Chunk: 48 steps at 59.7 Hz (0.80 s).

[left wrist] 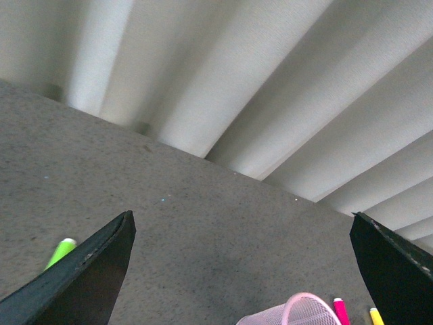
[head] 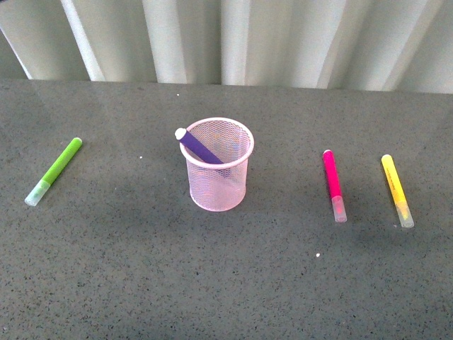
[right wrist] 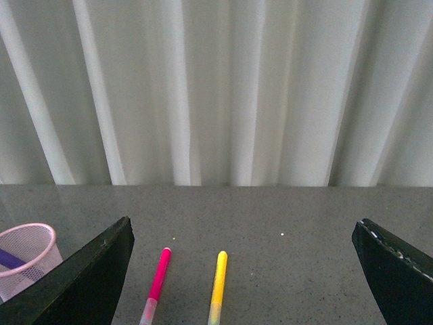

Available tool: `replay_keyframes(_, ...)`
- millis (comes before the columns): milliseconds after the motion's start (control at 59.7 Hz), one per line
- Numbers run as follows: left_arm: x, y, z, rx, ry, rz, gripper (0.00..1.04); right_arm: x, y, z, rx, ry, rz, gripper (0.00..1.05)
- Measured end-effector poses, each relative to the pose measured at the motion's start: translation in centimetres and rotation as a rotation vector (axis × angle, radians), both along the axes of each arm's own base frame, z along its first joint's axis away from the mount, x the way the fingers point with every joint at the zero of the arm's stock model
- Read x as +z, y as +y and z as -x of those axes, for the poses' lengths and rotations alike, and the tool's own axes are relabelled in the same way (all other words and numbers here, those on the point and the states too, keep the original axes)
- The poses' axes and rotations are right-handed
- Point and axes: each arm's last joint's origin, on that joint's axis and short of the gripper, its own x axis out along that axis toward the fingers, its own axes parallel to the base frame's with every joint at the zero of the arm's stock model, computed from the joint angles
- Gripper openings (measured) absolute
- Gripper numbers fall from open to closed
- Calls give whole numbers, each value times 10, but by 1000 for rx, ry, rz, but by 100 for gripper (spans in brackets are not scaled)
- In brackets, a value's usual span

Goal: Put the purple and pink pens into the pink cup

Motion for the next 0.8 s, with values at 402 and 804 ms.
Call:
replay_keyframes(402,28,58,94,189,-6,-75,98,0,0,0,0,0,0,98)
replay_keyframes(804,6,98,181,417,26,-16,96,0,0,0,0,0,0,98)
